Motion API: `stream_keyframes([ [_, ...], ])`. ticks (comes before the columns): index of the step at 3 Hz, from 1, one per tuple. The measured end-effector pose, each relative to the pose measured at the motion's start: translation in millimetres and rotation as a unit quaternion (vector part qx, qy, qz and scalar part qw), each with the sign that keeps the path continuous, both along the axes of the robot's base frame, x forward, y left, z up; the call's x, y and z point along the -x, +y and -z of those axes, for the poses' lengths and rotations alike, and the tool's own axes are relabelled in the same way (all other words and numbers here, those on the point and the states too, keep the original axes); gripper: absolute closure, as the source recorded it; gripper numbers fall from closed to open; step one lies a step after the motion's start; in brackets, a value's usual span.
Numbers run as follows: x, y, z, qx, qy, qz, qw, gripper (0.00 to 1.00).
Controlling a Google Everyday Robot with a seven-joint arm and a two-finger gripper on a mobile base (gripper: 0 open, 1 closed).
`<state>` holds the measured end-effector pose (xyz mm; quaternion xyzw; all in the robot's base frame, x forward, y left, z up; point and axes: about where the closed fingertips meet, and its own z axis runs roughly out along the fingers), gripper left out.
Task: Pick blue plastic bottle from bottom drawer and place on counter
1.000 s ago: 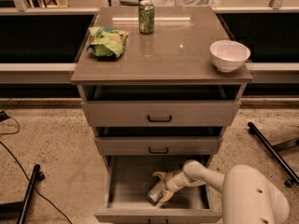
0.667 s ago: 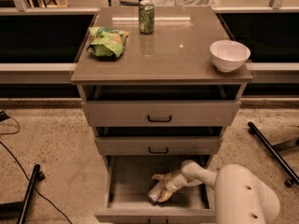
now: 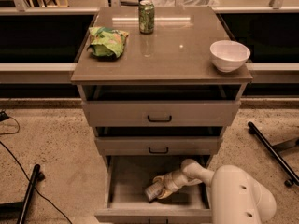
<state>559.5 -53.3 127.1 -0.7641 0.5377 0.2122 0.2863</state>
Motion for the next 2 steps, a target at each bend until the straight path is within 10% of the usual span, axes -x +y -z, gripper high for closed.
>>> stream_keyframes([
  [2, -4.1, -10.7, -96.1, -0.134, -0.01, 0.021, 0.9907, 0.99],
])
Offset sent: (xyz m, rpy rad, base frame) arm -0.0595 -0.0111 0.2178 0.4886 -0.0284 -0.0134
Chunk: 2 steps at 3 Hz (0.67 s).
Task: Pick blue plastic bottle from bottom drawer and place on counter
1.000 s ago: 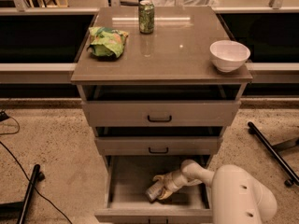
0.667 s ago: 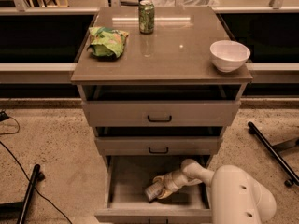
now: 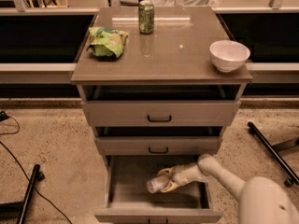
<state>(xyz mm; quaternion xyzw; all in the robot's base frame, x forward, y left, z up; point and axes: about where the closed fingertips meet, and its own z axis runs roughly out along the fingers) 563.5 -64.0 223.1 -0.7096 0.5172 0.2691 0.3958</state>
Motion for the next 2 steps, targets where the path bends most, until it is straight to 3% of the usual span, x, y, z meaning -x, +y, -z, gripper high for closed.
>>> stream_keyframes([
  [1, -9.3, -39.8, -126.6, -0.022, -0.093, 0.065, 0.9934, 1.0],
  [2, -2.1, -68.9, -197.5, -0.01, -0.147, 0.131, 0.9804, 1.0],
])
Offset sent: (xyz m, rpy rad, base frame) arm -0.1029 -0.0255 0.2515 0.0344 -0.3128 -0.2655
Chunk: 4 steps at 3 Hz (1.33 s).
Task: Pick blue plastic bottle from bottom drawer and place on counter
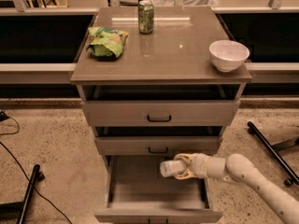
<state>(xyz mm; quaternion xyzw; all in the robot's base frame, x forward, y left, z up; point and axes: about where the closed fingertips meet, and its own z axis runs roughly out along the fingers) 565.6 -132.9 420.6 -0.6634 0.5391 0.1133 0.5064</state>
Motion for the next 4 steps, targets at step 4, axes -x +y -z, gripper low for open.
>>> stream_keyframes([
  [4, 29.6, 39.3, -101.4, 0.023, -0.064, -0.021, 0.9974, 1.0],
])
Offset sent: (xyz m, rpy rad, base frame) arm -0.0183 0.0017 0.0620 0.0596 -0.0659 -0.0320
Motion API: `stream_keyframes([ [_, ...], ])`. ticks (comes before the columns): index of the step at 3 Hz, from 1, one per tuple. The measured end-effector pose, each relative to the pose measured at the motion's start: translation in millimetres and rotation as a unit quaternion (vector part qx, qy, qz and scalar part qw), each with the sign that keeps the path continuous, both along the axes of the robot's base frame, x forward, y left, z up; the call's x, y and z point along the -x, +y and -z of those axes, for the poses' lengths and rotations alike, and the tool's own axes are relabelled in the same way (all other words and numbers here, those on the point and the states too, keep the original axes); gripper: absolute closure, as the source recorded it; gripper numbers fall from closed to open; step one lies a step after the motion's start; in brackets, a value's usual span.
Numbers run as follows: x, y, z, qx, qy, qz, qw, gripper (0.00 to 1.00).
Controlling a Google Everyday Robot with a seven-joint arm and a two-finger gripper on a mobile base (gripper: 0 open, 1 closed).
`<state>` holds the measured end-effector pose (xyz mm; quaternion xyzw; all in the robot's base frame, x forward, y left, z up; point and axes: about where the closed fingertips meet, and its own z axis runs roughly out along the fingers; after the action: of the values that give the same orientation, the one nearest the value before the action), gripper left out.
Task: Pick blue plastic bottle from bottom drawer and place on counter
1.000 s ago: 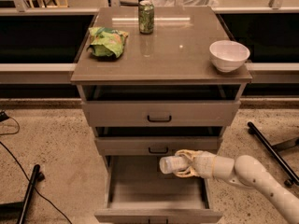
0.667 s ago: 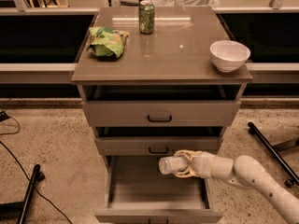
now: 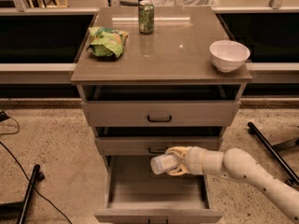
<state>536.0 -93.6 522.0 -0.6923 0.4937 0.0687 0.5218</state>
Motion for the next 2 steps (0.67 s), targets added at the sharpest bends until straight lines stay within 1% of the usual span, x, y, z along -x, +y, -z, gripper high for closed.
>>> stream_keyframes([
  [1, 15.2, 59.6, -43.4, 0.068, -0.042, -0.029, 0.9964, 1.0],
  [2, 28.0, 123.8, -120.4, 0.124, -0.072, -0.085, 0.986, 1.0],
])
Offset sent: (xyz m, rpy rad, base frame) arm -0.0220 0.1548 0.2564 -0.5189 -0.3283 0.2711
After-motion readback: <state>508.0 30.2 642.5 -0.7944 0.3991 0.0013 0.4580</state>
